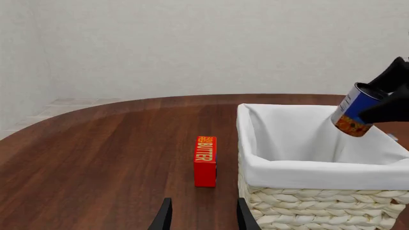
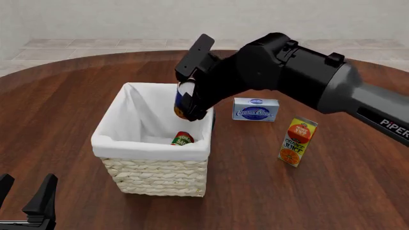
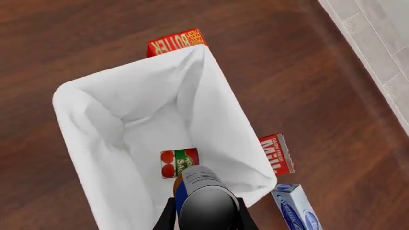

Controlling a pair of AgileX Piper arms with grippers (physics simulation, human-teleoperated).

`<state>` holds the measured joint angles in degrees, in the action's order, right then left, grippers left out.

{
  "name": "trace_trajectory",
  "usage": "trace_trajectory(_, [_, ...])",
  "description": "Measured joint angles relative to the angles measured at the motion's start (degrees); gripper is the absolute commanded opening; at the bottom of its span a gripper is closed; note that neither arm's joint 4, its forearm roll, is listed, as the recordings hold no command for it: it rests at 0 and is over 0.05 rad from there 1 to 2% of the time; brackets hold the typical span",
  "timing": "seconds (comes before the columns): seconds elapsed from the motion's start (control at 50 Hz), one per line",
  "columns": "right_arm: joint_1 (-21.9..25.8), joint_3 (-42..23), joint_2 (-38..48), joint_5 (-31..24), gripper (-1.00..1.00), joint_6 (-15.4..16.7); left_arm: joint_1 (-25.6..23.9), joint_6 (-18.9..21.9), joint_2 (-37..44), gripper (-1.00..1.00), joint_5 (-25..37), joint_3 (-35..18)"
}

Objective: Pick up the alphabet soup and the tomato sauce, and put them in the basket.

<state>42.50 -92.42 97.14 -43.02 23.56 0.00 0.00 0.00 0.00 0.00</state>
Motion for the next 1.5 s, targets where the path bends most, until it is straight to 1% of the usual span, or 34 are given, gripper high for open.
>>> trace_trajectory(0.58, [1.3, -0.7, 3.0, 0.8, -1.00, 0.2, 0.0, 0.0, 0.0, 1.00, 0.0, 0.0])
trace_trajectory(1.46, [2.8, 0.8, 6.6, 3.2, -1.00, -0.2, 0.0, 0.0, 0.0, 1.00, 0.0, 0.0])
trace_trajectory(1.48, [2.8, 0.8, 6.7, 3.2, 1.00, -0.2, 0.0, 0.0, 0.0, 1.00, 0.0, 0.0])
trace_trajectory(1.5, [2.9, 0.8, 6.7, 3.2, 1.00, -0.4, 0.0, 0.0, 0.0, 1.00, 0.0, 0.0])
